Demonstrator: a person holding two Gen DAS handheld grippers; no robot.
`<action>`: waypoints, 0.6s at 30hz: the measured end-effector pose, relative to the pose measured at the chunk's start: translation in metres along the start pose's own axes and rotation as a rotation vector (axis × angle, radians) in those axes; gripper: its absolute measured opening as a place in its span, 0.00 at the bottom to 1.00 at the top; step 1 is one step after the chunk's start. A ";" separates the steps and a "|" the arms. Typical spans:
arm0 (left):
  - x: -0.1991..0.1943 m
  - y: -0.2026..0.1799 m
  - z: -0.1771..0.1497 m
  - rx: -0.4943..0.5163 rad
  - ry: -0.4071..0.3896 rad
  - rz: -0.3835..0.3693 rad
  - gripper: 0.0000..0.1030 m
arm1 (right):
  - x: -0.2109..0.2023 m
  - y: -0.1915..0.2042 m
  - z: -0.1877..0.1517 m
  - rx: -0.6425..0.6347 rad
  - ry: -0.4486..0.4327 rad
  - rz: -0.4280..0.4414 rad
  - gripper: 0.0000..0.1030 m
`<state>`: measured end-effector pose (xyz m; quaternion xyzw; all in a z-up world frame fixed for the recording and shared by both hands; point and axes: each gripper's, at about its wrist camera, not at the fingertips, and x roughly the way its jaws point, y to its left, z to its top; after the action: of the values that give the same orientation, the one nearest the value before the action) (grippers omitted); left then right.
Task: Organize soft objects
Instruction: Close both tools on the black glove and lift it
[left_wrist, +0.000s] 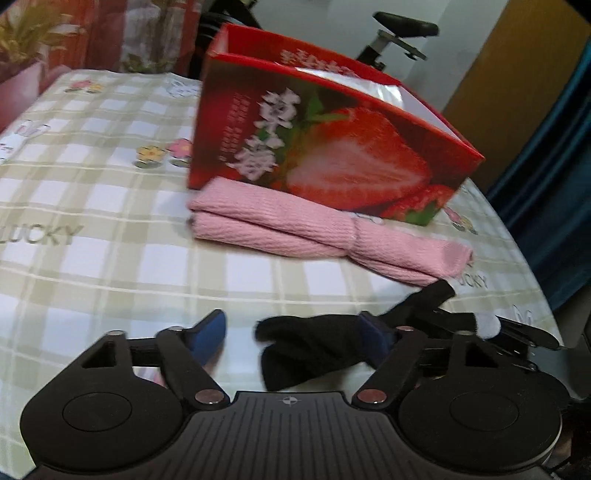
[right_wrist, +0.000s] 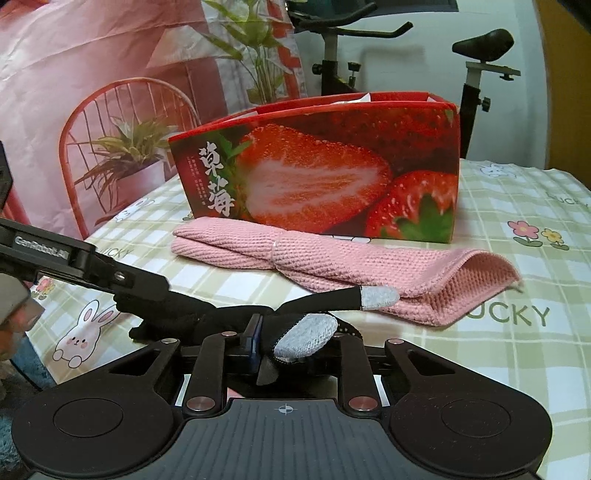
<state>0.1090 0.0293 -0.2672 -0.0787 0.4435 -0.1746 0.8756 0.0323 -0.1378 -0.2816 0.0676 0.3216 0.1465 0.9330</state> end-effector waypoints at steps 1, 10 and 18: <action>0.003 -0.002 -0.001 0.003 0.005 -0.006 0.65 | 0.000 -0.001 -0.001 0.003 -0.001 0.002 0.20; 0.006 0.002 -0.017 -0.007 -0.020 -0.028 0.43 | -0.003 0.000 -0.001 0.008 -0.011 -0.007 0.27; 0.001 0.006 -0.025 -0.024 -0.049 -0.040 0.40 | -0.011 -0.009 0.000 0.044 -0.026 -0.040 0.38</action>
<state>0.0908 0.0348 -0.2842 -0.1024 0.4222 -0.1844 0.8816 0.0259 -0.1496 -0.2774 0.0835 0.3138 0.1200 0.9382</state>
